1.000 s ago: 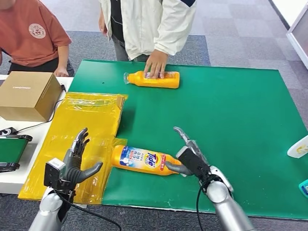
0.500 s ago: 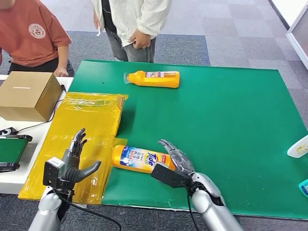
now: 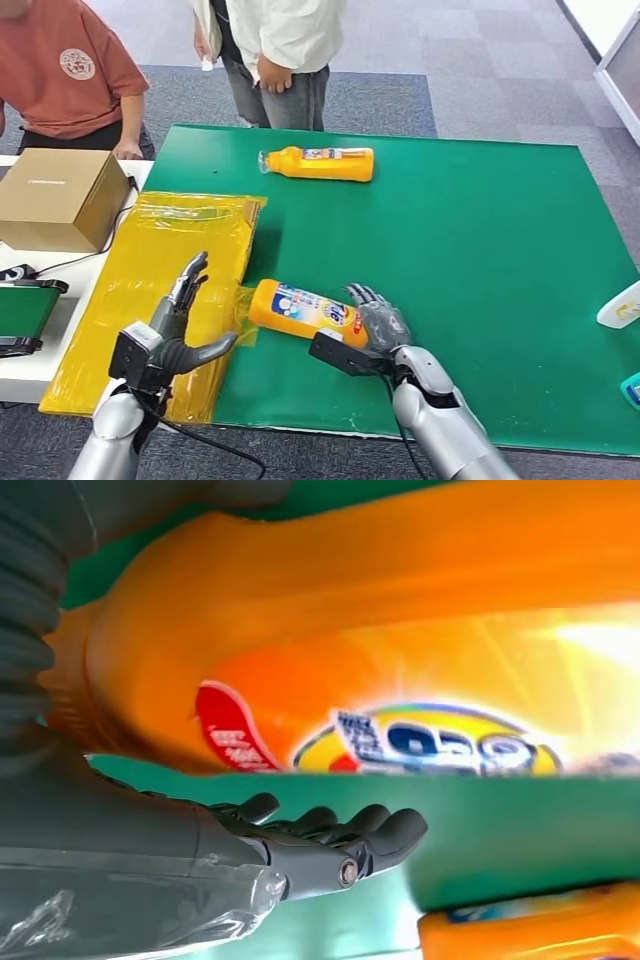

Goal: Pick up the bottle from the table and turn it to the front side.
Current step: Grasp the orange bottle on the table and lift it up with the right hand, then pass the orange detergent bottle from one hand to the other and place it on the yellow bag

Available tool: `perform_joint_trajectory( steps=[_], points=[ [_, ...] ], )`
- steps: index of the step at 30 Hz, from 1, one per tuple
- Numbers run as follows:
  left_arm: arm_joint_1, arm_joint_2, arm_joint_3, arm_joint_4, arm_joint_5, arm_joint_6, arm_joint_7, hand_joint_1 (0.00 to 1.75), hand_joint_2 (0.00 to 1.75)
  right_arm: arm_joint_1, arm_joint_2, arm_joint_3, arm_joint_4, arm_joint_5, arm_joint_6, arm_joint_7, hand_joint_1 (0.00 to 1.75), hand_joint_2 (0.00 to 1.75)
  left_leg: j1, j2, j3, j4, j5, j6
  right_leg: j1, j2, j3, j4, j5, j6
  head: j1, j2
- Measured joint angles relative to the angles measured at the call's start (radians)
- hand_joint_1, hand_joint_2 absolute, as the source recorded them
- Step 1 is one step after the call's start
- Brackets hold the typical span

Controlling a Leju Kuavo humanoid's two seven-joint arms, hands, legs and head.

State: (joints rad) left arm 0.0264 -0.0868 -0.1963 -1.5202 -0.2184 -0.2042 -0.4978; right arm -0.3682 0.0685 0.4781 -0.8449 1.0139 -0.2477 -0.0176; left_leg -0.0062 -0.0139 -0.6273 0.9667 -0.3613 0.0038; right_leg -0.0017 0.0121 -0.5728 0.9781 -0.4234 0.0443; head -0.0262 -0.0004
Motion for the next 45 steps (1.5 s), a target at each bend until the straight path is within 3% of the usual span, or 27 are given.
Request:
perform_joint_trajectory(
  steps=[4,8,9,23,29,34,40,45],
  points=[
    [0.006,0.008,-0.079,-0.099,0.0,0.004,0.0,0.0,1.75,-0.027,0.006,-0.015,0.06,0.034,-0.008,0.01,0.0,1.75,0.0,0.0,0.001,0.0,0.0,0.0,0.0,0.0,0.001,0.0,0.001,0.0,0.0,0.0],
    [0.015,0.02,-0.132,-0.172,0.007,0.005,-0.009,0.0,1.75,-0.036,0.012,-0.03,0.086,0.051,-0.004,0.005,1.64,1.75,0.0,0.0,0.005,0.0,0.0,0.0,0.0,0.0,0.001,0.0,0.0,0.0,0.0,0.0],
    [0.018,0.022,-0.141,-0.186,0.009,0.006,-0.011,0.0,1.75,-0.036,0.013,-0.034,0.088,0.055,-0.003,0.002,1.72,1.75,0.0,0.0,0.006,0.0,0.0,0.0,0.0,0.0,0.001,0.0,0.0,0.0,0.0,0.0],
    [0.031,0.047,-0.158,-0.244,0.031,0.013,-0.015,0.0,1.75,-0.023,0.022,-0.088,0.08,0.033,-0.006,-0.058,1.75,1.75,0.0,0.0,0.007,0.0,0.0,0.0,0.0,0.0,0.001,0.0,0.0,0.0,0.0,0.0],
    [0.043,0.049,-0.144,-0.245,0.076,0.04,0.007,0.0,1.75,0.014,0.04,-0.184,0.017,-0.264,0.119,-0.187,1.75,1.75,0.0,0.0,0.007,0.0,0.0,-0.001,0.0,0.001,0.005,0.0,0.001,-0.001,0.0,0.0],
    [0.06,0.036,-0.109,-0.241,0.153,0.062,0.023,0.0,1.75,0.104,0.055,-0.243,-0.092,-0.516,0.243,-0.257,1.75,1.75,0.001,0.0,0.005,0.0,0.0,-0.001,0.0,0.001,0.004,0.0,0.0,-0.001,0.0,0.0],
    [0.082,0.016,-0.084,-0.24,0.265,0.047,0.017,0.0,1.75,0.19,0.057,-0.256,-0.256,-0.677,0.252,-0.286,1.75,1.75,0.0,0.0,0.002,0.0,-0.001,-0.001,0.001,0.001,0.002,0.0,0.0,-0.001,0.0,0.0],
    [0.109,-0.023,-0.054,-0.252,0.647,-0.055,0.095,0.0,1.75,0.242,0.058,-0.24,-0.39,-0.717,0.185,-0.333,1.75,1.75,0.0,0.0,0.001,0.0,-0.001,0.0,0.0,0.001,0.001,0.0,-0.001,-0.001,0.0,0.0]
  ],
)
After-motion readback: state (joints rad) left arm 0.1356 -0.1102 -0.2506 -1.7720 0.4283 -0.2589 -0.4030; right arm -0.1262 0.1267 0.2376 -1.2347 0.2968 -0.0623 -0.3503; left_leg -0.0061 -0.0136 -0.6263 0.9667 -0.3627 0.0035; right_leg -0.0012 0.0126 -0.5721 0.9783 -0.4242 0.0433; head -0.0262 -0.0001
